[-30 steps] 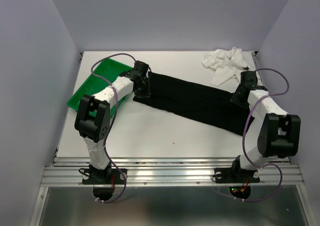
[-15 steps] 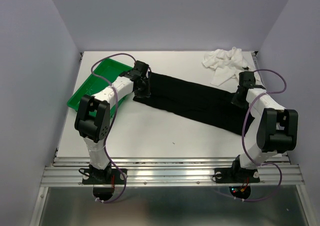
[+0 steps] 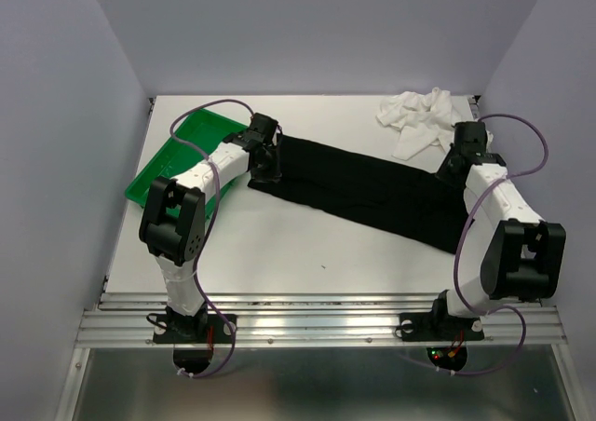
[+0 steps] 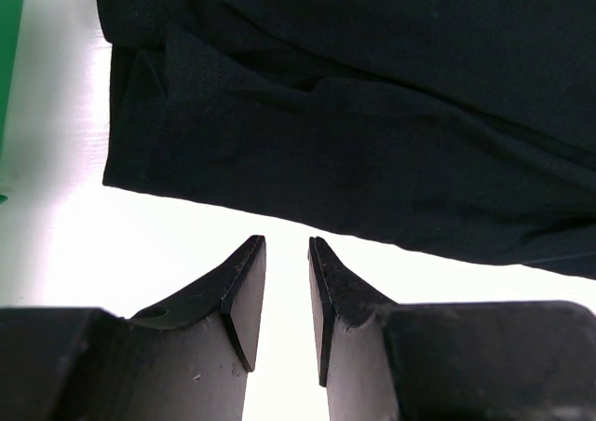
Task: Roll the t-shirts
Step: Fold the T-shirt at the center of the board.
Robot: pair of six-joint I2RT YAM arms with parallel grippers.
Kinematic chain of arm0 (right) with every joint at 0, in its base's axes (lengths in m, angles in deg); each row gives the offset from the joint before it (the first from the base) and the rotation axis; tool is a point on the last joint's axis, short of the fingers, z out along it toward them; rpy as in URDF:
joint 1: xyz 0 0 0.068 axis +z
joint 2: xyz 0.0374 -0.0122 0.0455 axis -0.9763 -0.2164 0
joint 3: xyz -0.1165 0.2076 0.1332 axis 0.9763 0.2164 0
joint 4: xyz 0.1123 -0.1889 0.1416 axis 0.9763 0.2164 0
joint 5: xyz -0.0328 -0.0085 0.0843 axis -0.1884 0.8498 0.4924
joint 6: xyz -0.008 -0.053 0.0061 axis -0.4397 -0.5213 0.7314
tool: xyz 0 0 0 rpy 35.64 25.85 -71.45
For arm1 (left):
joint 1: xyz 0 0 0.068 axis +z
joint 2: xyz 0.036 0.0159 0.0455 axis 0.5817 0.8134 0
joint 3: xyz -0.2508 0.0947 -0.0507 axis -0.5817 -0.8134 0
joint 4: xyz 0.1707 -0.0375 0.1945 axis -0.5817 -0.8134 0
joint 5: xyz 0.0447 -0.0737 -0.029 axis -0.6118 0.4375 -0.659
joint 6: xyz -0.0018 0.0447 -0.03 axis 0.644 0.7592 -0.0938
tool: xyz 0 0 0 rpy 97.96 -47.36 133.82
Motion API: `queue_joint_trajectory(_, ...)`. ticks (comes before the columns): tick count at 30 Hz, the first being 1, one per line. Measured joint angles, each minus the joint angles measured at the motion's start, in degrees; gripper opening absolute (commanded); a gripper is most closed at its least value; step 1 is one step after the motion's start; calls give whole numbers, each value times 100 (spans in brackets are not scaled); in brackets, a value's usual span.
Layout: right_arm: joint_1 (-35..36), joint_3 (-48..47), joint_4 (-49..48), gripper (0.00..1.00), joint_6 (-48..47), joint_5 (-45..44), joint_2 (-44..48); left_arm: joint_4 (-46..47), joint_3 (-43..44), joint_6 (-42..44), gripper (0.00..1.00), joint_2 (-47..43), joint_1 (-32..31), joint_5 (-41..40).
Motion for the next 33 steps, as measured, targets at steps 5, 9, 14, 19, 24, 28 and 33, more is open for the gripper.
queue_joint_trajectory(5,0,-94,-20,1,2,0,2,0,0,0,36,-2,-2,-2)
queue_joint_trajectory(9,0,-247,-17,35,-22,2,-109,-2,0,0,36,-2,-7,-2)
queue_joint_trajectory(14,0,-352,2,48,-57,-52,-549,-2,0,0,36,-2,-7,-4)
queue_joint_trajectory(19,0,-313,37,48,-59,-131,-887,-7,-2,0,36,-33,-7,-15)
queue_joint_trajectory(24,0,-308,44,46,-61,-133,-997,-11,-2,0,36,-50,-7,-17)
queue_joint_trajectory(28,0,-308,37,47,-63,-131,-1152,-22,-2,0,36,-50,-7,-20)
queue_joint_trajectory(33,0,-308,33,32,-74,-129,-1333,-26,-2,0,36,-50,-7,-20)
